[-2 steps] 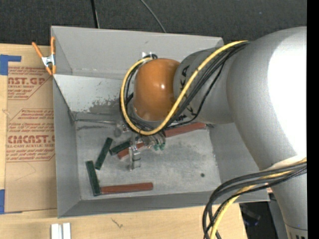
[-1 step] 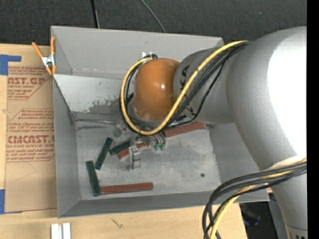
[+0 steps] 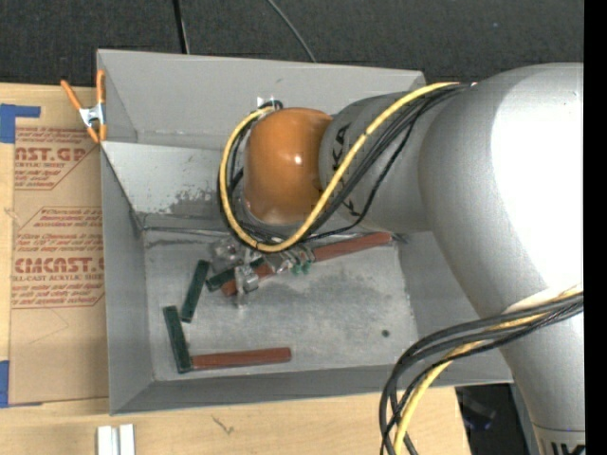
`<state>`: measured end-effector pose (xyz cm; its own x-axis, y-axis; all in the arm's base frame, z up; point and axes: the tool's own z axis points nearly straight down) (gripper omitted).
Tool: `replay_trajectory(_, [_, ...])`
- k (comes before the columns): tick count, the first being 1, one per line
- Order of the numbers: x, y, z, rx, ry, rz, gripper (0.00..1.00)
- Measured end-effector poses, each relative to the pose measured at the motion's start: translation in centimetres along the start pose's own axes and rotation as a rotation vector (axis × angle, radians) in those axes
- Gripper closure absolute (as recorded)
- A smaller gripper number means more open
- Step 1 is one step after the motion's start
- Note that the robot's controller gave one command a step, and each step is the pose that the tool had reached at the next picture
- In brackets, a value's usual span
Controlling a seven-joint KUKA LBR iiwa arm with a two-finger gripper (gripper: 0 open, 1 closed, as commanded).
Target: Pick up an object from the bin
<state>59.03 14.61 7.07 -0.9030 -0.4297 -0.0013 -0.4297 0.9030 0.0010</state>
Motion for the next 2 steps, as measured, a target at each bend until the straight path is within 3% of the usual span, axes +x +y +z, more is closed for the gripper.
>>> replay_trajectory(1, [0.0, 0.0, 0.0, 0.0, 0.0, 0.0, 1.0])
replay_trajectory(2, [1.9, 1.4, -13.9, 0.001, -0.003, 0.018, 1.0])
